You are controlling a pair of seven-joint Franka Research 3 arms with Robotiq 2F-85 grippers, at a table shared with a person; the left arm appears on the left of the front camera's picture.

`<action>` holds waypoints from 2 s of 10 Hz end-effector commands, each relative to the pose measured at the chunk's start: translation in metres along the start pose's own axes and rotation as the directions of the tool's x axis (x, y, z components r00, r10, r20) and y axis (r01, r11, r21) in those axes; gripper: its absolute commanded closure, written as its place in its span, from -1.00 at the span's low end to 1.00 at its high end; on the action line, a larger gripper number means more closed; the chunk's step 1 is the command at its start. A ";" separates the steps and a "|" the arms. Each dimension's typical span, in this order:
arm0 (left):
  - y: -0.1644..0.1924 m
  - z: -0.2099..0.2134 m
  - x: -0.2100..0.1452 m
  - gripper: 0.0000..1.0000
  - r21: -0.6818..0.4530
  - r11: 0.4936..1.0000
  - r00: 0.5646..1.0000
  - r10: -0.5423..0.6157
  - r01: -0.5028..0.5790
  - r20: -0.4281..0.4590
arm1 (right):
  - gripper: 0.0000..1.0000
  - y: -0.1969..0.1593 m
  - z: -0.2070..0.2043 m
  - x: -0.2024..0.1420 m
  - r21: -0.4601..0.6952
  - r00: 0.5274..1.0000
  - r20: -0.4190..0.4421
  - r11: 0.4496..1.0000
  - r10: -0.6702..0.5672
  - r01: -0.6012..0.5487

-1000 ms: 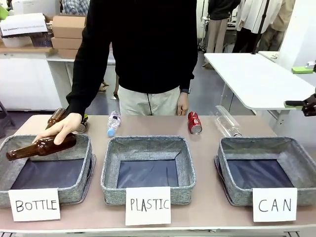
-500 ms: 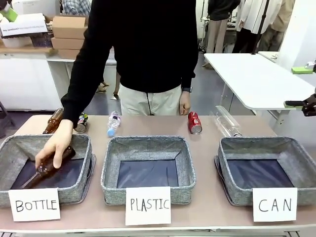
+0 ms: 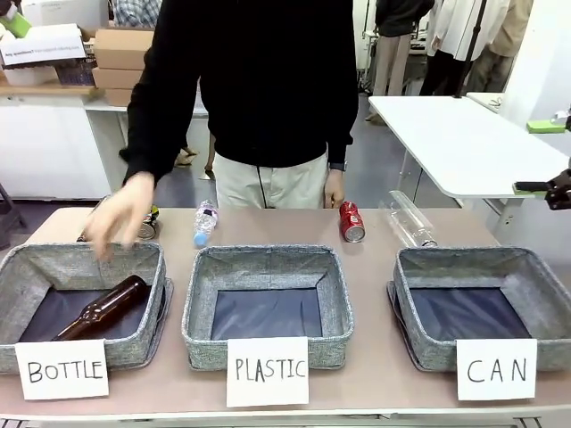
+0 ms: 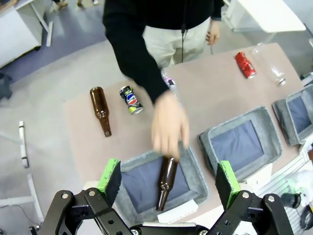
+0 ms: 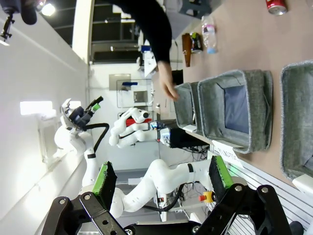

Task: Sort the can waste into the basket.
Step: Pick up the can waste from the table and place it in the right Fabric basket.

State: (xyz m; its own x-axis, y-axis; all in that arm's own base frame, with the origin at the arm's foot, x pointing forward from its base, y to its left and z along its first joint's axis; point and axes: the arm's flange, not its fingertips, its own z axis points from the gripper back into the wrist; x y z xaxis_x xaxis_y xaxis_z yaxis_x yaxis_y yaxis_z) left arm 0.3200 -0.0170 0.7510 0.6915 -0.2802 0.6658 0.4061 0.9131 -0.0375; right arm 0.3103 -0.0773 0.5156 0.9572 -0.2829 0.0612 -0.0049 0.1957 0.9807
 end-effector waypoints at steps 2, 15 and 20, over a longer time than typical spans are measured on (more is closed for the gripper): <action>0.002 0.003 0.001 -1.00 -0.012 1.000 1.000 0.004 -0.004 0.013 | -1.00 0.001 -0.001 0.002 0.031 1.000 0.005 0.999 0.025 -0.025; 0.122 -0.313 -0.006 -1.00 -0.156 0.976 0.929 0.089 -0.153 -0.358 | -1.00 0.001 -0.001 0.002 0.031 1.000 0.005 0.999 0.025 -0.025; 0.158 -0.458 0.009 -1.00 -0.152 0.946 0.807 0.153 -0.287 -0.570 | -1.00 0.001 -0.001 0.002 0.031 1.000 0.005 0.999 0.025 -0.025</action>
State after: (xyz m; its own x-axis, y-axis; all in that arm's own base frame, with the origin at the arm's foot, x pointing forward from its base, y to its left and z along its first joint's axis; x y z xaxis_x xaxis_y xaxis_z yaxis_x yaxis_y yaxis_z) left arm 0.6306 -0.0119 0.3988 0.9476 -0.2712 0.1686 0.3135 0.8906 -0.3295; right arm 0.3110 -0.0778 0.5150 0.9574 -0.2826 0.0595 -0.0033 0.1953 0.9807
